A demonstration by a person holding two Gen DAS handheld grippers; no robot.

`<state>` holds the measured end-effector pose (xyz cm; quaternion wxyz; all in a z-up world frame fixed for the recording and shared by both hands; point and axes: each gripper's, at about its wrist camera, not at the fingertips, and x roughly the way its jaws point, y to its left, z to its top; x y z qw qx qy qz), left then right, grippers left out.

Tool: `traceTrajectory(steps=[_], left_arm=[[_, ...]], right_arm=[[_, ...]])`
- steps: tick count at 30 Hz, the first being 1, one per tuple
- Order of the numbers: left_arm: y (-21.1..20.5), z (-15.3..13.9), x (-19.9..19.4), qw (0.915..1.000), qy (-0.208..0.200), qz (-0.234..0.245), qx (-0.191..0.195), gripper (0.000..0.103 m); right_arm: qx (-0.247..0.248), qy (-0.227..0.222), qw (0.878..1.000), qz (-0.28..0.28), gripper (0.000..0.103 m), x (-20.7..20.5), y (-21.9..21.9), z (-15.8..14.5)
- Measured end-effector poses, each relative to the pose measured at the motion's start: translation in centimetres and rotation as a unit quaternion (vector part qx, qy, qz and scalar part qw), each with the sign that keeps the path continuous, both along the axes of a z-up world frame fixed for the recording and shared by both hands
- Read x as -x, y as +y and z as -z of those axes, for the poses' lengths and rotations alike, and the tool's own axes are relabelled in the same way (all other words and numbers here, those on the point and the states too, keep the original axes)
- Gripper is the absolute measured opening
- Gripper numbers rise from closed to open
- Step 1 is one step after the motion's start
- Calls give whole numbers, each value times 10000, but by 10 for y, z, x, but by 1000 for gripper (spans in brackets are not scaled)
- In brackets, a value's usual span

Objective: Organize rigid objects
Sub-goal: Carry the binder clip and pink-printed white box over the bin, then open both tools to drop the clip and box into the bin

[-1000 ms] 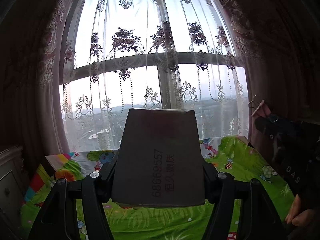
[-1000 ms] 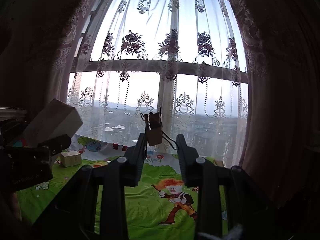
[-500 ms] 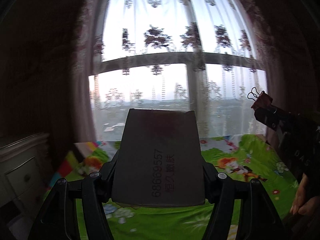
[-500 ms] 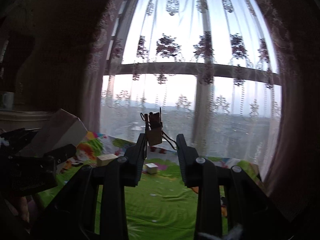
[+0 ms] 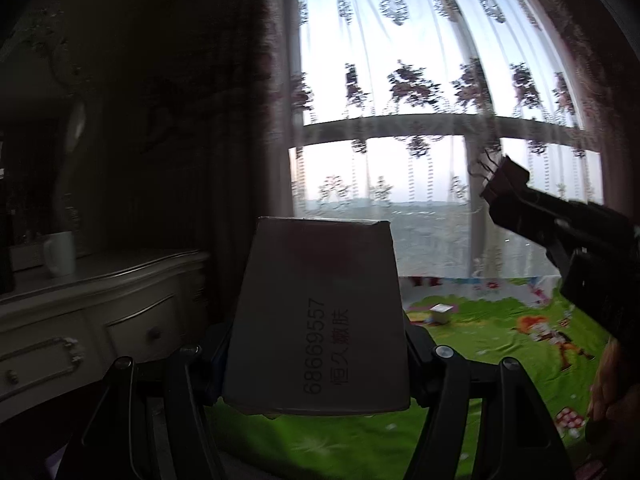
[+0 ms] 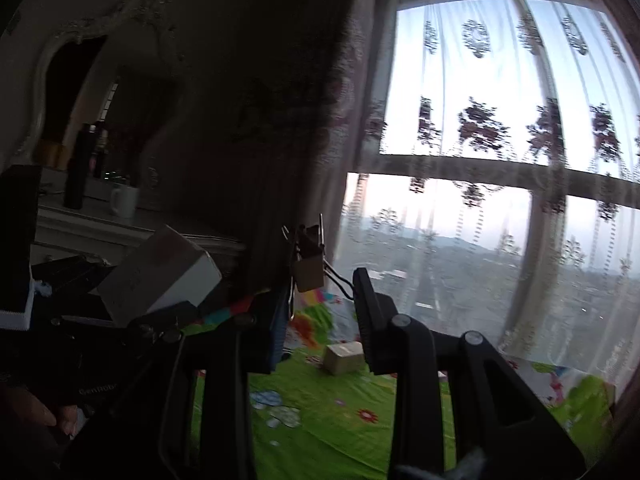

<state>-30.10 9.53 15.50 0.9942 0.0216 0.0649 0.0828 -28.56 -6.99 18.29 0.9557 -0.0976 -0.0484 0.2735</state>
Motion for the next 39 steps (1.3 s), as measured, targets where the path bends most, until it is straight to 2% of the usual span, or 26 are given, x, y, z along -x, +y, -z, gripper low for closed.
traceTrajectory(steps=[3, 8, 15, 18, 21, 24, 27, 32, 35, 39], left_arm=[[18, 6, 10, 9995, 190, -233, 104, 67], [52, 18, 22, 9945, 712, -619, 461, 67], [107, 36, 46, 9786, 1171, -1340, 1032, 67], [122, 45, 54, 9718, 1311, -1595, 1142, 67], [133, 55, 55, 9644, 1545, -1735, 1262, 67], [146, 70, 54, 9537, 1832, -1785, 1580, 67], [160, 91, 51, 9387, 2180, -1877, 1901, 67], [180, 117, 55, 9162, 2481, -2084, 2358, 67], [189, 126, 59, 9073, 2586, -2233, 2450, 67], [196, 129, 59, 9029, 2623, -2363, 2451, 67]], right_arm=[[81, 139, 9988, -456, 35, 2, 22, -1], [466, 491, 9902, -1222, 35, 4, 66, 4], [846, 1079, 9720, -1907, 35, 2, 117, 17], [1017, 1276, 9641, -2096, 35, 5, 134, 25], [1264, 1666, 9501, -2313, 35, 3, 154, 35], [1621, 2061, 9339, -2431, 35, 0, 172, 51], [1955, 2352, 9200, -2449, 35, -5, 187, 67], [2253, 2986, 8887, -2652, 35, -13, 204, 100], [2400, 3098, 8780, -2750, 35, -9, 212, 115], [2661, 3070, 8661, -2912, 35, 3, 219, 127]])
